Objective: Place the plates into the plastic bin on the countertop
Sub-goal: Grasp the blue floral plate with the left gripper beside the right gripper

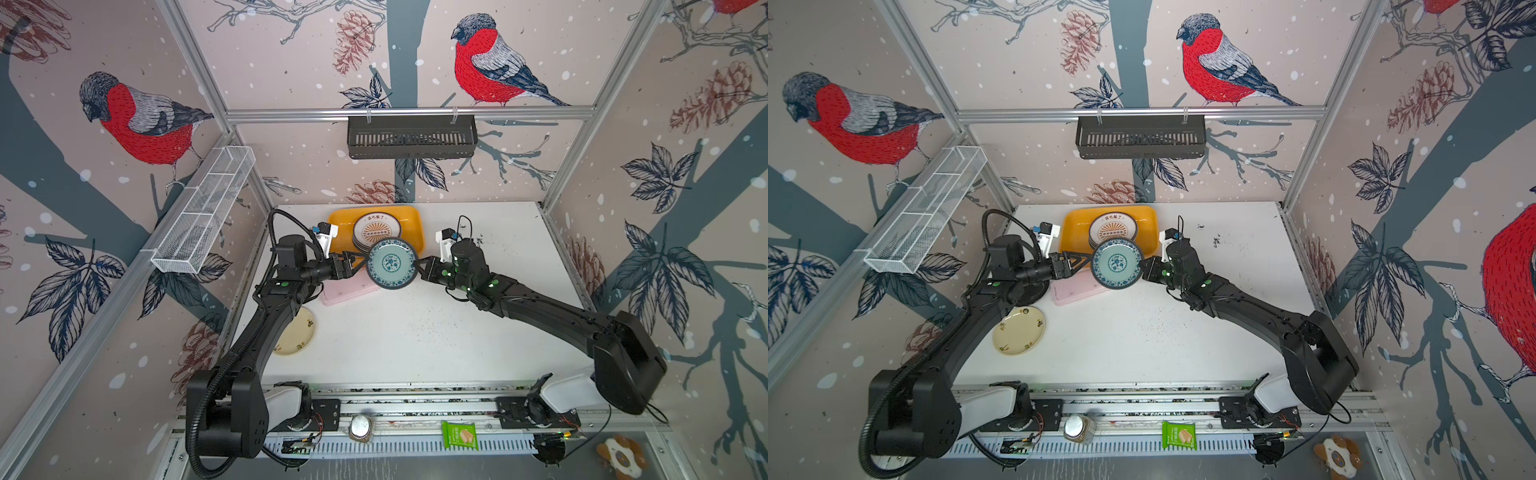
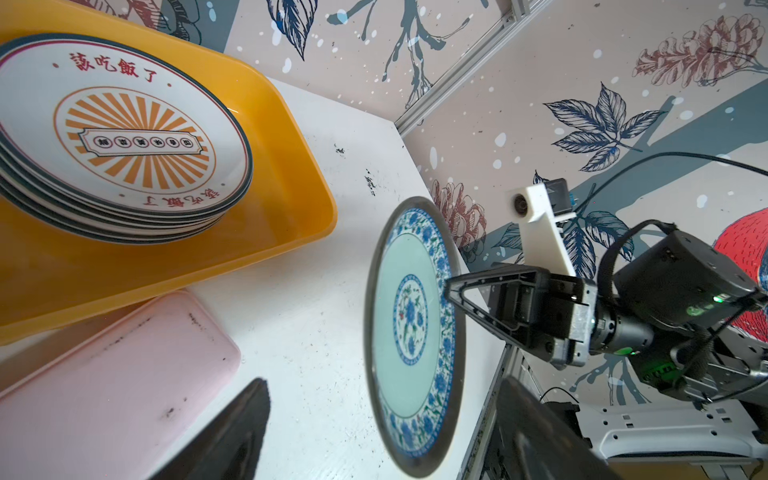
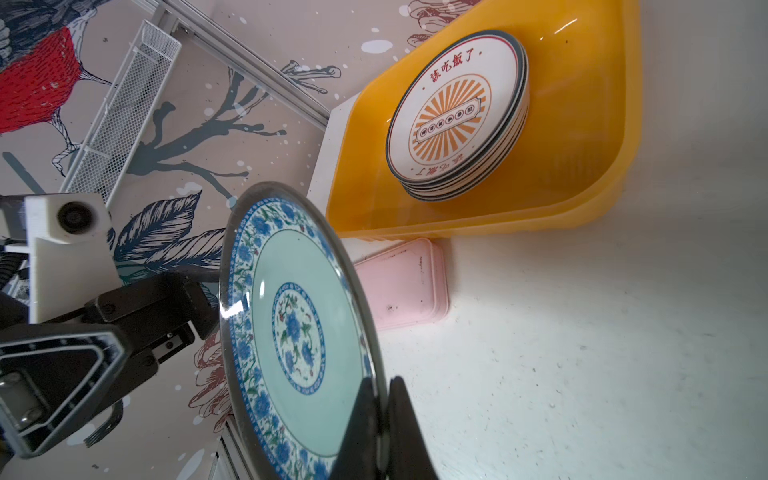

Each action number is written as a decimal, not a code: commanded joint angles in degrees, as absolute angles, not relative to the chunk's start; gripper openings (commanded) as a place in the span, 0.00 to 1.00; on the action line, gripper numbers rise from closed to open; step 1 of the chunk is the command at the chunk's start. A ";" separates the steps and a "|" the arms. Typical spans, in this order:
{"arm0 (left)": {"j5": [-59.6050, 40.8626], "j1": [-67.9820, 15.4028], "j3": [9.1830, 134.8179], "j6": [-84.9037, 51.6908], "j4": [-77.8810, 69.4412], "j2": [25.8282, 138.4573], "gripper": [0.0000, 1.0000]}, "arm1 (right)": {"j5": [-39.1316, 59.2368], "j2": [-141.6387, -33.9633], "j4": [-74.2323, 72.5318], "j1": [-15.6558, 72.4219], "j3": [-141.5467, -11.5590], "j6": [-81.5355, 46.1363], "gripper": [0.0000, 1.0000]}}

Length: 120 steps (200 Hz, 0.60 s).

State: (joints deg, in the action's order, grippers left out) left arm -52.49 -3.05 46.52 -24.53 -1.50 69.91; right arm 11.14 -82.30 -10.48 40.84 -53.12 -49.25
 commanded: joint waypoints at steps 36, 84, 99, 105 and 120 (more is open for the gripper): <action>-55.70 -3.61 47.06 -25.06 -1.91 71.96 0.62 | 10.60 -81.71 -14.87 41.64 -52.57 -49.97 0.01; -54.00 -3.76 47.32 -24.27 -0.81 71.94 0.32 | 10.79 -82.54 -15.79 42.18 -53.15 -50.01 0.01; -53.59 -3.69 47.58 -24.26 -0.61 72.66 0.27 | 10.89 -82.94 -16.14 42.25 -53.48 -49.97 0.01; -53.84 -3.69 47.63 -24.48 -0.58 73.07 0.26 | 11.10 -83.14 -16.47 42.25 -53.65 -49.93 0.01; -54.49 -3.69 47.69 -24.96 -0.79 73.93 0.21 | 11.50 -84.07 -16.70 42.44 -54.35 -49.70 0.01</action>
